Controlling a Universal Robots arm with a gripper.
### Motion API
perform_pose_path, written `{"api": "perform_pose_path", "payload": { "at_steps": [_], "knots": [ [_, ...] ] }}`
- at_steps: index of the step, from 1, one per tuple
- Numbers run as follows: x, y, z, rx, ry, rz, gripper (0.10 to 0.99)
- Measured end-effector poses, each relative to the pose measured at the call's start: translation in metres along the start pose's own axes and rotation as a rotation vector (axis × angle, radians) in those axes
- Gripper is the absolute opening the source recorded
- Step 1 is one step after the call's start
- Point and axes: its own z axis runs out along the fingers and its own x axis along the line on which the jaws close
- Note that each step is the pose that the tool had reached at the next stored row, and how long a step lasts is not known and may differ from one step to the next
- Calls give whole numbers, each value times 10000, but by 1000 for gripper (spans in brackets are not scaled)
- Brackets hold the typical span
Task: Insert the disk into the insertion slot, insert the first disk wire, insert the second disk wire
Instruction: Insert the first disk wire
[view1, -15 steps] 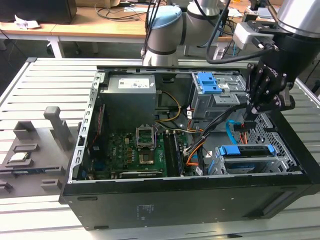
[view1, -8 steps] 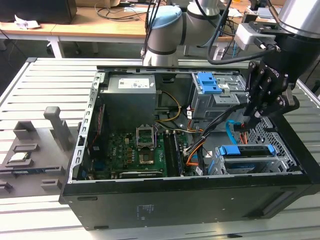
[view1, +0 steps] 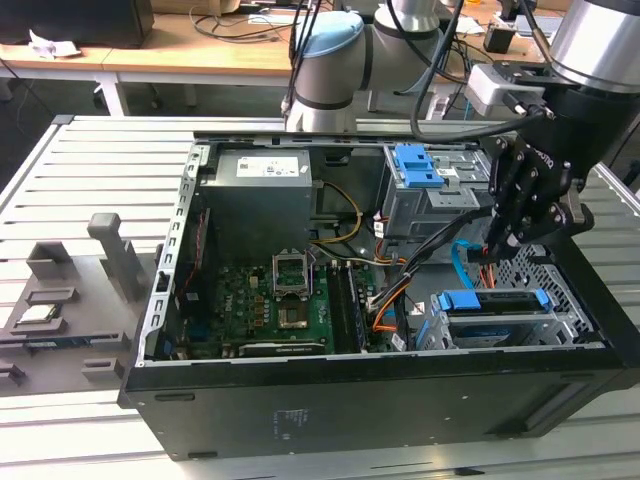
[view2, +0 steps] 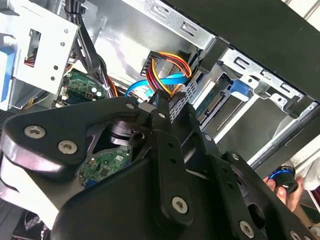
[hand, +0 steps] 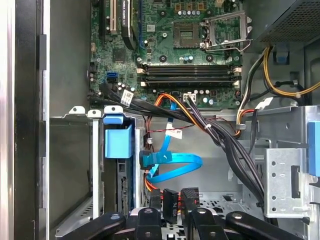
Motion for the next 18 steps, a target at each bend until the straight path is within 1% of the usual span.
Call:
{"api": "perform_pose_path", "payload": {
  "at_steps": [2, 3, 4, 6, 8, 9, 10, 11, 13, 18],
  "knots": [
    [0, 0, 0, 1, 27, 1, 302],
    [0, 0, 0, 1, 38, 2, 286],
    [0, 0, 0, 1, 65, 3, 165],
    [0, 0, 0, 3, 114, 5, 165],
    [23, -1, 1, 2, 115, 5, 165],
    [55, -2, 2, 2, 116, 4, 165],
    [113, -3, 6, 2, 115, 3, 165],
    [207, -4, 15, 2, 117, 5, 165],
    [327, -19, 42, 0, 132, 6, 165],
    [363, -64, 85, -7, 147, 6, 165]
  ]
}}
